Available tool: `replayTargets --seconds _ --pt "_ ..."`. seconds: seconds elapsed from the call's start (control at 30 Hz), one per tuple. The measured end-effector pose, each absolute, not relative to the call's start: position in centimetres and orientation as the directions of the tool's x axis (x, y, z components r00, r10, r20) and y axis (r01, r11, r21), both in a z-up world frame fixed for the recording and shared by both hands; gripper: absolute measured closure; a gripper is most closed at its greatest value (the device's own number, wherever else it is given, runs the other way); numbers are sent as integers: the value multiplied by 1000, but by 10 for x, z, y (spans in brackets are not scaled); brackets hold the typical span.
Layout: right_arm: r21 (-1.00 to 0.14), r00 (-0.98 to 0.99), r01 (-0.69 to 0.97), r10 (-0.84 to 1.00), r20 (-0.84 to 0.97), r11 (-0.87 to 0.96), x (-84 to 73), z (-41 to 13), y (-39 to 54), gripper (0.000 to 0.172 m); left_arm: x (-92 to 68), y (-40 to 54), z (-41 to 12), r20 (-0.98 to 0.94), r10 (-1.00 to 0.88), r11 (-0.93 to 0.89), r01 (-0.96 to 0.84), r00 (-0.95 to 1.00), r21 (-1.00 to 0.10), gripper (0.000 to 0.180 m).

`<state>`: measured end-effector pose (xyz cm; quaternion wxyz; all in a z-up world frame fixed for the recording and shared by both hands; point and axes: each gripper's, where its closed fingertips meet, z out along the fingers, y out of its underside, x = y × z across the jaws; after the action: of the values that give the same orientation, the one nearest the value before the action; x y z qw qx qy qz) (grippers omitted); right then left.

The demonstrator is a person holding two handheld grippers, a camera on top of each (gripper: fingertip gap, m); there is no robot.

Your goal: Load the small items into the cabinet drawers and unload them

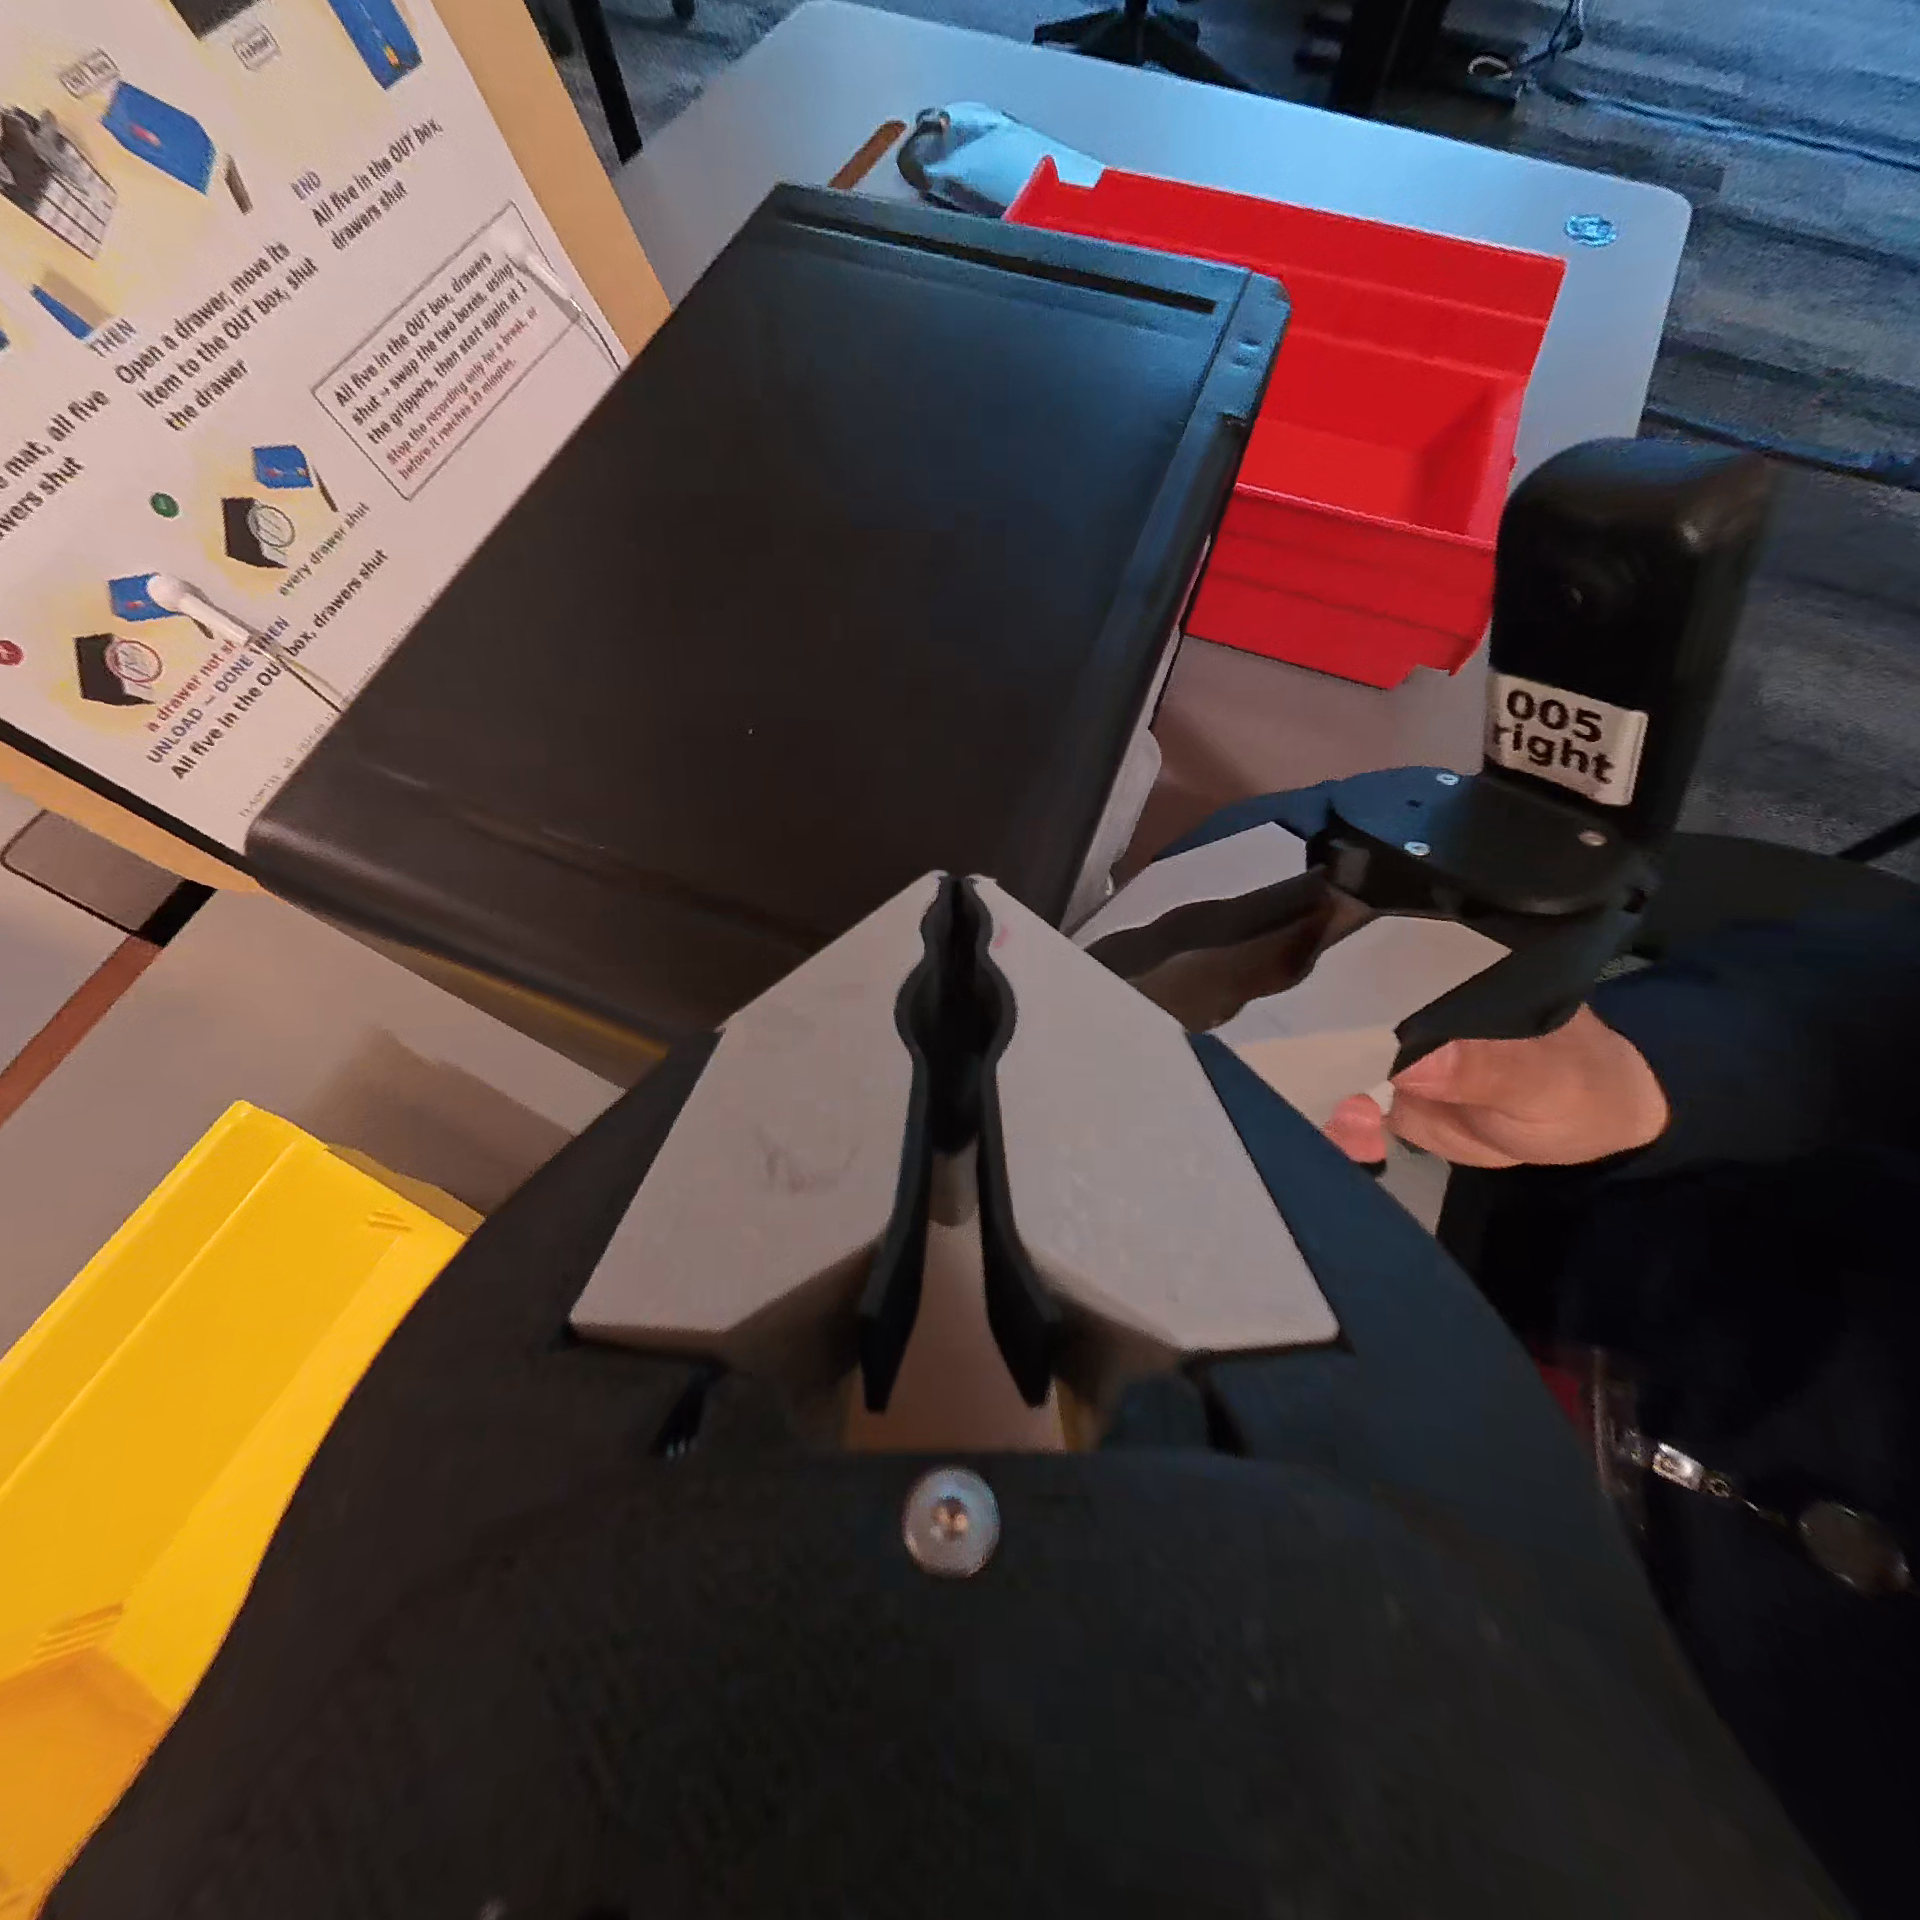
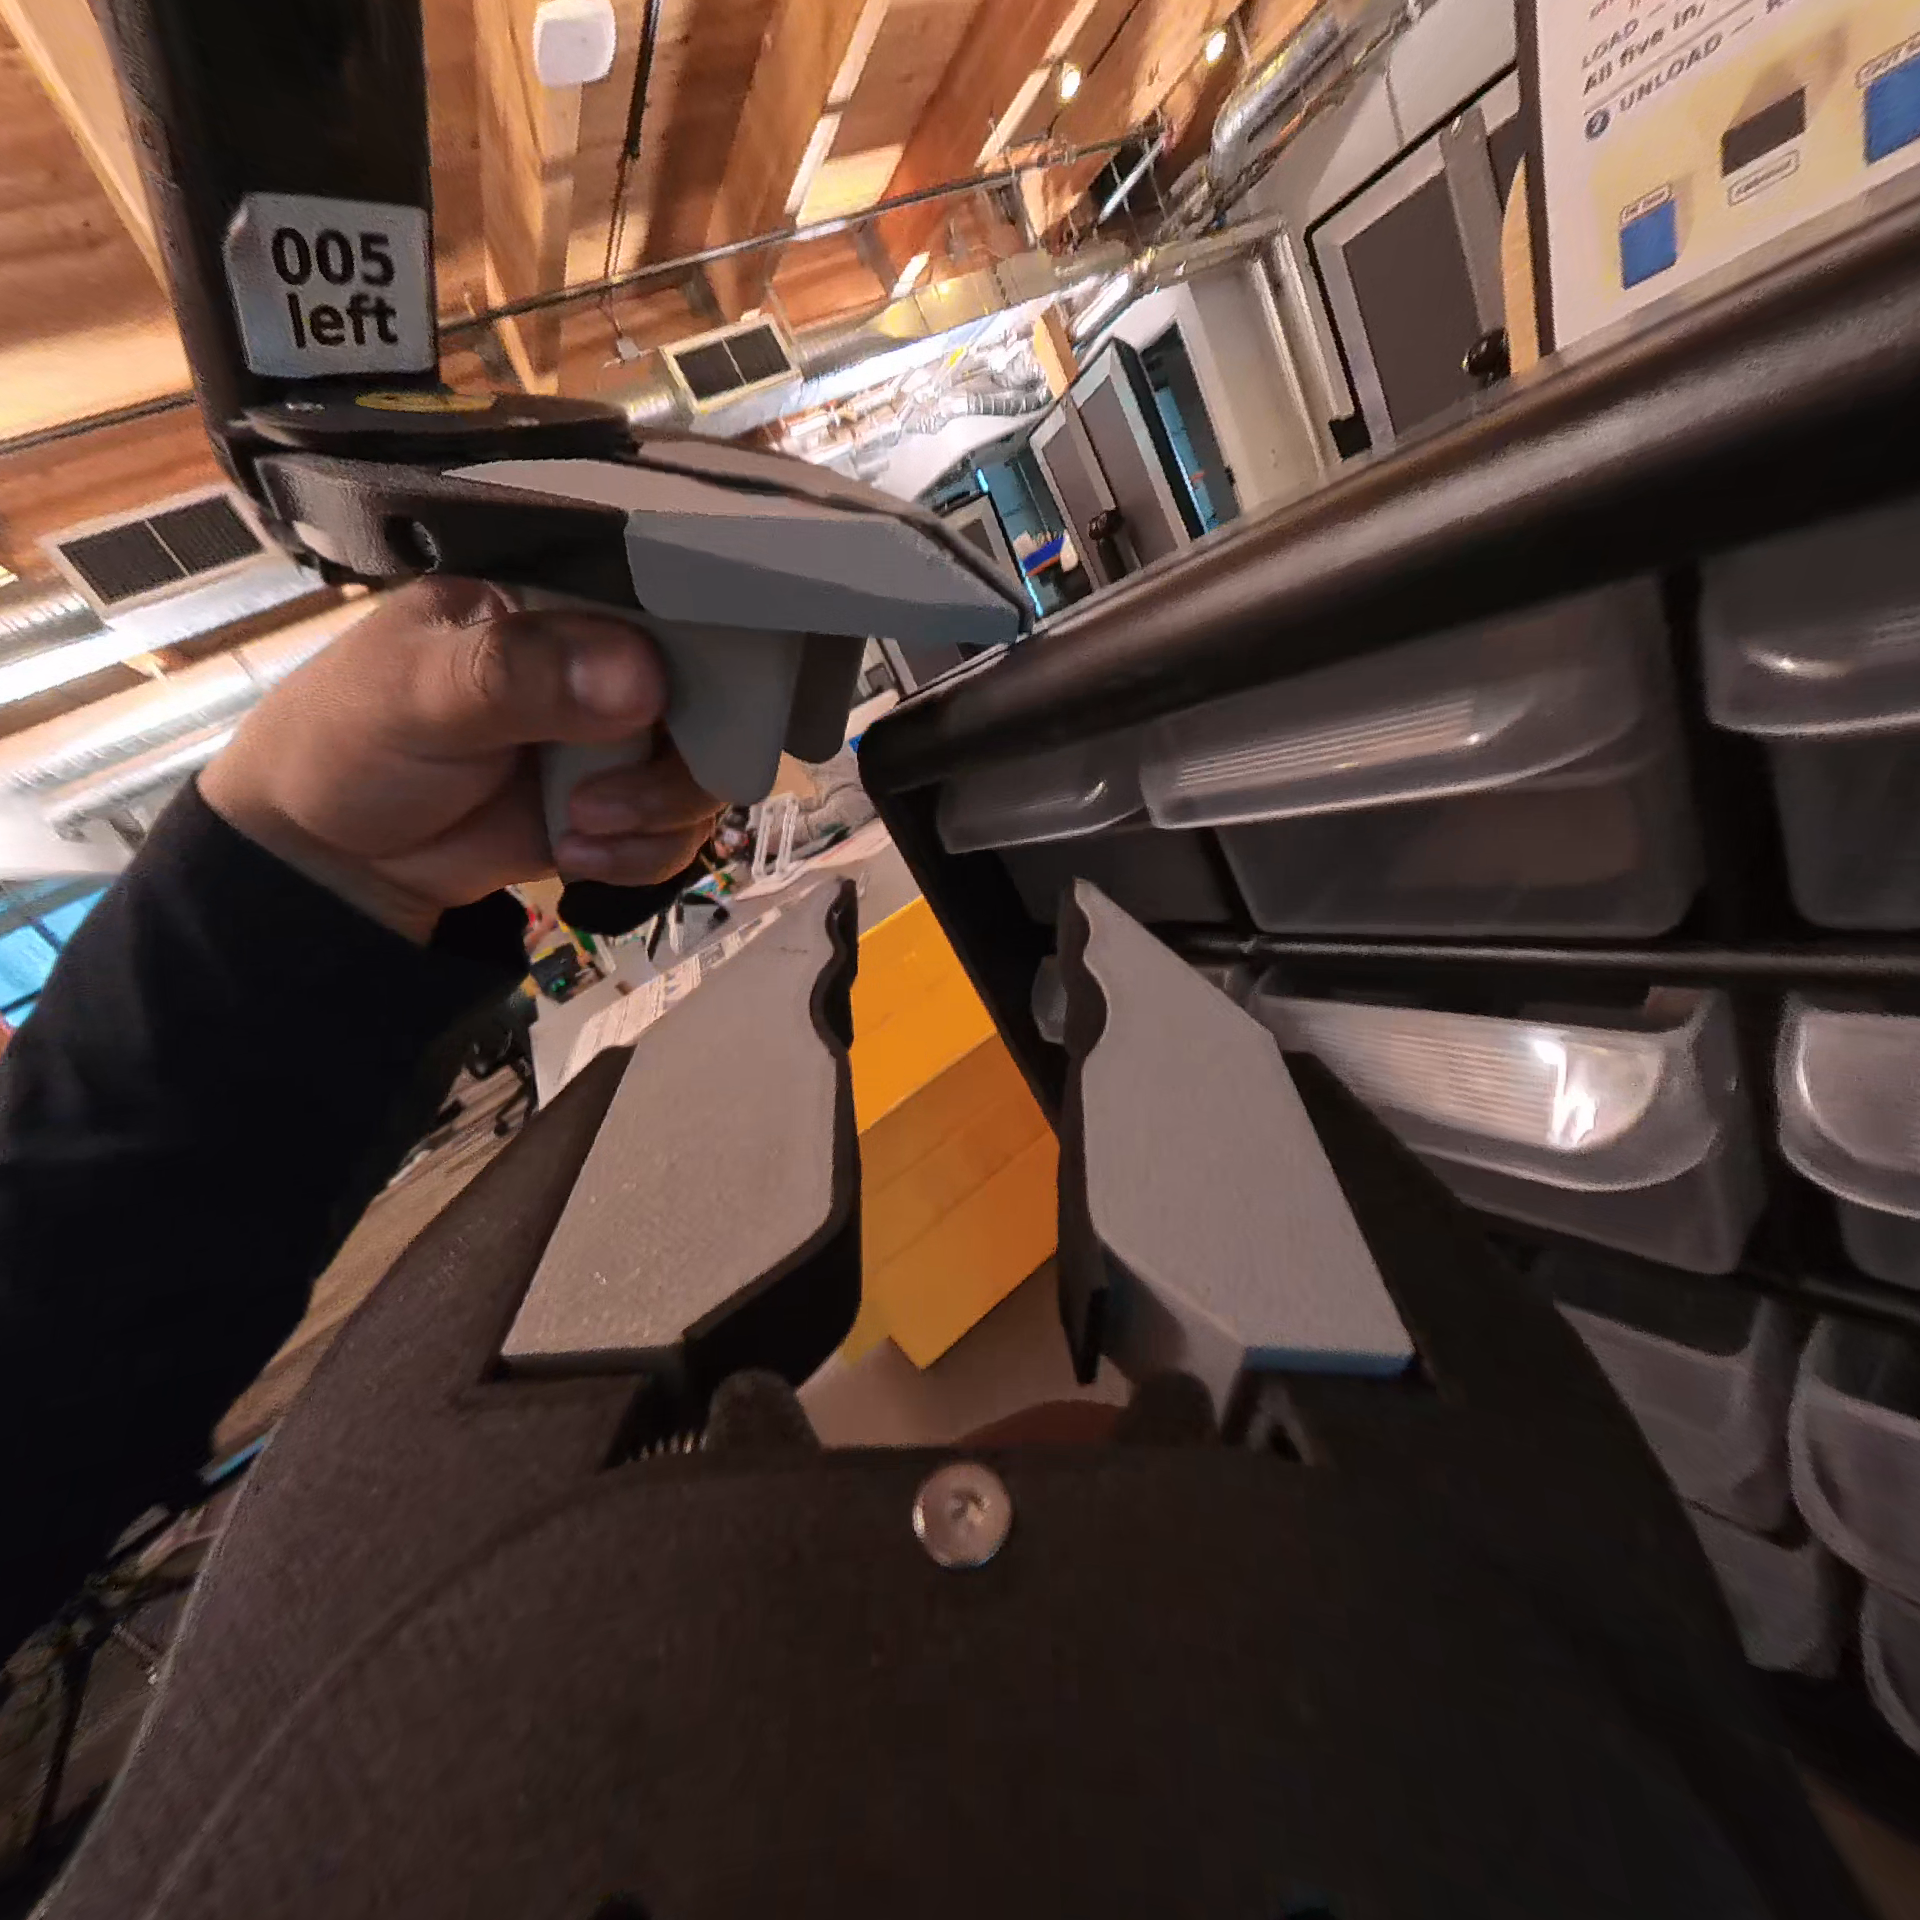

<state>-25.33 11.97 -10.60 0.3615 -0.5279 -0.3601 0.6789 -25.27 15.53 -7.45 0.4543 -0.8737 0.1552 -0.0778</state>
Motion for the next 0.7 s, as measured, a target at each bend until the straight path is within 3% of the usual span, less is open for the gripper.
replayTargets --seconds 0.13,0.3,0.53,0.7 --pt "-851 -193 -163 862 -469 -499 -258 -99 126 155 -253 156 -74 16 -339 -539 -181 941 -823 180" --pt "-774 -346 -205 784 -515 -599 -254 -93 121 144 -254 156 -74 33 -331 -517 -152 943 -843 180" --pt "-711 -316 -159 717 -621 -685 -263 -100 126 165 -254 158 -74 45 -327 -517 -139 944 -845 180" --pt "-671 -338 -208 696 -634 -712 -261 -93 124 159 -254 158 -74 47 -324 -516 -135 945 -846 180"
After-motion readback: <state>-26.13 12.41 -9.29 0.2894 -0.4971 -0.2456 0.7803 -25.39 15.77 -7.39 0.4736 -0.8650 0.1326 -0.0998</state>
